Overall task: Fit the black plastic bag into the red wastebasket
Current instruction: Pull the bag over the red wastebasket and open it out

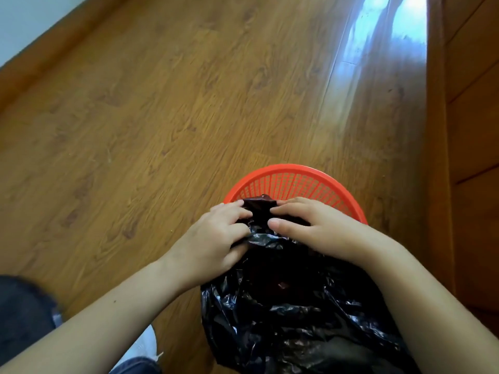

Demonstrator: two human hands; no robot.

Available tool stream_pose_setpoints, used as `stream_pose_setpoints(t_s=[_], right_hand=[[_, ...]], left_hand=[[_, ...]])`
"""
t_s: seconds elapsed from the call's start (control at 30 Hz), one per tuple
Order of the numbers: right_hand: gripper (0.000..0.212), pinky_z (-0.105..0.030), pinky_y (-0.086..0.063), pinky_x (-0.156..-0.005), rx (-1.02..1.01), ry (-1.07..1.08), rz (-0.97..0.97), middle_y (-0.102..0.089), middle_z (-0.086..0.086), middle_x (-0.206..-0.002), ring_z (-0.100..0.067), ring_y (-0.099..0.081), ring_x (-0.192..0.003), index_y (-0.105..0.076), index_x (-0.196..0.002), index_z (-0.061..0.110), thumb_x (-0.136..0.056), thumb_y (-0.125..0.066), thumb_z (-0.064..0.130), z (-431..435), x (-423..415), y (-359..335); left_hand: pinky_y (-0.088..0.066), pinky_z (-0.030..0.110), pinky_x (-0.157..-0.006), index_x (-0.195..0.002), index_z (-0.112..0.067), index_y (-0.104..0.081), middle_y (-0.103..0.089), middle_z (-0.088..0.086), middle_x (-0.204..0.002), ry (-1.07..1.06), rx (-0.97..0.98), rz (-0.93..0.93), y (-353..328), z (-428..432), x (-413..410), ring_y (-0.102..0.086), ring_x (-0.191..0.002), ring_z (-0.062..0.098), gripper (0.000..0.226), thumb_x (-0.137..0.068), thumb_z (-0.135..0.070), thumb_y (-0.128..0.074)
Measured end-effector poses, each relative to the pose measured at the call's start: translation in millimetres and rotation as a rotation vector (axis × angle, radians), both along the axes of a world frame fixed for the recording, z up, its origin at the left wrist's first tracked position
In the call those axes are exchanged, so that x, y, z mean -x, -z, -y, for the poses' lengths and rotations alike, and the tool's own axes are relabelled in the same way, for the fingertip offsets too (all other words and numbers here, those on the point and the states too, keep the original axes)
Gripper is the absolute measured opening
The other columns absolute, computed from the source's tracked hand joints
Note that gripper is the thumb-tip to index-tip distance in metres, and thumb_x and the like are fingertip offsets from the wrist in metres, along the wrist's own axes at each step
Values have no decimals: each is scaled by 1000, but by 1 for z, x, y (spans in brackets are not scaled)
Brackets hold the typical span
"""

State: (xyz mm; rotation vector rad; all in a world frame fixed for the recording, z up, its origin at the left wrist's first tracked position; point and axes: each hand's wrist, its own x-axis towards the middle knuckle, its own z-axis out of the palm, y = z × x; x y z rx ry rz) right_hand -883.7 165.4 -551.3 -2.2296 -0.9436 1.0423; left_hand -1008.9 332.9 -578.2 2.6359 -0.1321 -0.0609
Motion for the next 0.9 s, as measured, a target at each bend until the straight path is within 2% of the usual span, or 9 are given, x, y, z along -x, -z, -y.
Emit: stream_pose_setpoints(t_s=[0.1,0.17,0.23,0.33,0.47,0.53,0.67,0.73,0.9], right_hand=[[83,-16,-30,-94,41,-53,-73,-49,20,-125,1,-40,-118,-47,-122,40,-50,-50,80,12,-6,-13],[82,-30,-34,-100,168,-182,108,-49,11,-126,-10,-41,-119,-44,-125,34,-55,-58,74,11,-2,-3],[52,-40,-40,-95,209,-208,276,-53,2,-118,-20,-47,-113,-51,-115,24,-72,-62,51,8,4,12],[5,-38,-47,-76,68,-36,353,-62,-4,-90,-26,-57,-93,-55,-81,16,-79,-58,20,10,-2,18],[18,-24,-44,-65,-202,275,373,-59,7,-74,-14,-56,-73,-63,-77,22,-71,-64,5,13,-24,10],[20,-25,-38,-70,-259,311,464,-55,5,-81,-15,-49,-83,-65,-80,17,-69,-64,0,8,-28,12],[17,-30,-36,-83,-279,332,464,-54,2,-94,-19,-45,-96,-66,-80,12,-71,-62,-2,-3,-29,27],[16,-32,-43,-77,-294,328,441,-56,2,-85,-19,-51,-86,-64,-79,13,-71,-61,-1,-10,-29,32],[14,-7,-38,-53,-261,380,248,-54,16,-62,1,-49,-57,-63,-70,22,-73,-65,9,-26,-30,37]], left_hand=[[-40,49,-97,-82,1,-68,-64,21,-108,-93,43,79,2,0,-15,-52,-114,37,17,-75,-10,-57],[-42,47,-95,-83,2,-68,-64,19,-107,-155,69,115,4,-1,-24,-54,-110,35,17,-76,-10,-57],[-41,44,-93,-81,1,-68,-64,18,-105,-212,103,138,4,-2,-33,-55,-106,35,12,-75,-7,-61],[-40,32,-90,-80,-5,-68,-64,13,-104,-313,242,140,1,-7,-41,-57,-100,27,7,-74,-1,-68],[-47,34,-85,-77,-10,-68,-61,3,-101,-457,418,96,-2,-15,-43,-58,-97,18,6,-76,-5,-69],[-47,25,-83,-75,-9,-67,-63,4,-97,-498,477,62,-2,-18,-43,-60,-93,16,5,-76,-4,-69],[-40,7,-62,-74,-10,-67,-68,2,-78,-574,443,18,-1,-23,-38,-58,-70,2,6,-75,-5,-69],[-40,9,-57,-73,-14,-67,-68,-1,-71,-603,453,-14,1,-25,-34,-56,-61,1,6,-75,-9,-70],[-46,31,-63,-72,-14,-66,-69,10,-72,-664,527,-107,12,-28,-27,-59,-64,18,10,-76,-20,-72]])
